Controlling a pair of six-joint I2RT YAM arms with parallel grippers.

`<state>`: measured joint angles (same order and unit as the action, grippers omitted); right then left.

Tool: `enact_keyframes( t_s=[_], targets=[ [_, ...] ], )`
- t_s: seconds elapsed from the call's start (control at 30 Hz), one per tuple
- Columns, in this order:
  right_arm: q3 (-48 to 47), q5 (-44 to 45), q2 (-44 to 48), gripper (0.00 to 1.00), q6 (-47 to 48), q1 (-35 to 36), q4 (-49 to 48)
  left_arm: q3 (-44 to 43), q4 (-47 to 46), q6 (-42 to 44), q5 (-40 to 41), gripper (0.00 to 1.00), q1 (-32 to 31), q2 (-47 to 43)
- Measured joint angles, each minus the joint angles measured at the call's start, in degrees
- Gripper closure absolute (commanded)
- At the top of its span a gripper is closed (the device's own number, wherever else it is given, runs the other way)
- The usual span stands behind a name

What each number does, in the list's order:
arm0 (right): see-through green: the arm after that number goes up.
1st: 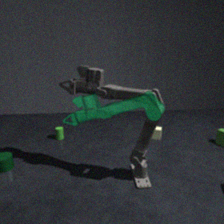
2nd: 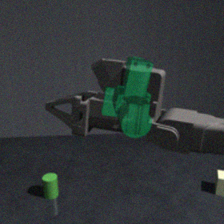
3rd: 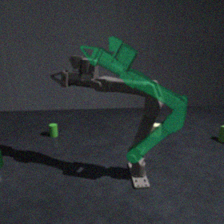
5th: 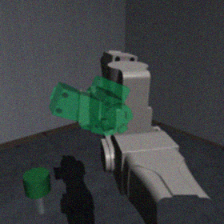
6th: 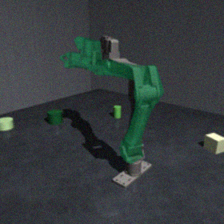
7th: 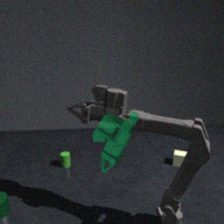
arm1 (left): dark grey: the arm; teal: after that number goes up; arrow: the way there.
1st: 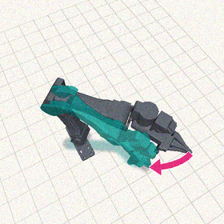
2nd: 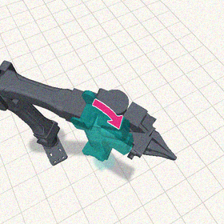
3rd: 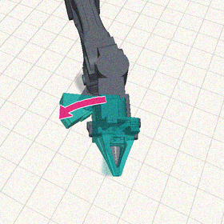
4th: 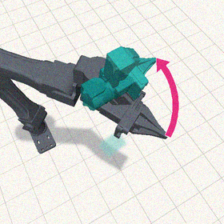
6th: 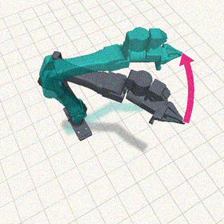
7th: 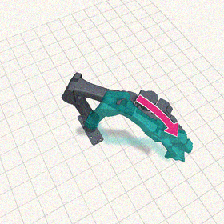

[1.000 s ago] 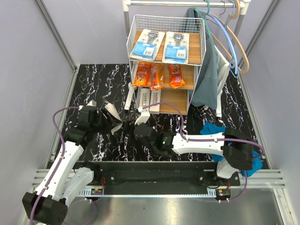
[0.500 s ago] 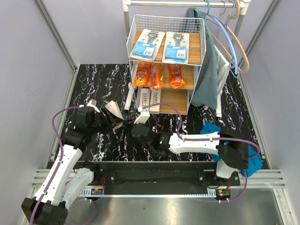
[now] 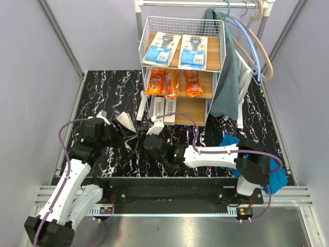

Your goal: Place and organize the shaving razors onto the shelf

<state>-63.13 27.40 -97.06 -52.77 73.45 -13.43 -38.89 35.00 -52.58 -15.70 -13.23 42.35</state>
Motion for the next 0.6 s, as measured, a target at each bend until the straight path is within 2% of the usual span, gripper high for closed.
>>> enact_keyframes(
  t_s=[0.1, 0.17, 0.2, 0.23, 0.3, 0.6],
  targets=[
    [0.0, -0.3, -0.1, 0.78, -0.6, -0.2, -0.2, 0.0, -0.2, 0.0, 0.1, 0.45, 0.1, 0.0],
    [0.0, -0.3, -0.1, 0.82, -0.6, -0.2, -0.2, 0.0, -0.2, 0.0, 0.1, 0.4, 0.1, -0.1],
    [0.0, -0.3, -0.1, 0.83, -0.7, -0.2, -0.2, 0.0, -0.2, 0.0, 0.1, 0.34, 0.1, -0.1],
    [0.0, -0.4, -0.1, 0.84, -0.8, -0.3, -0.3, 0.0, -0.2, 0.1, 0.2, 0.18, 0.1, -0.2],
    [0.0, -0.5, -0.1, 0.89, -0.8, -0.3, -0.4, 0.0, -0.2, 0.5, 0.2, 0.03, 0.1, -0.3],
    [0.3, -1.2, -0.1, 0.95, -0.8, -0.4, -0.2, -4.4, 5.0, 6.4, 3.9, 0.01, 0.1, -0.1]
  ],
)
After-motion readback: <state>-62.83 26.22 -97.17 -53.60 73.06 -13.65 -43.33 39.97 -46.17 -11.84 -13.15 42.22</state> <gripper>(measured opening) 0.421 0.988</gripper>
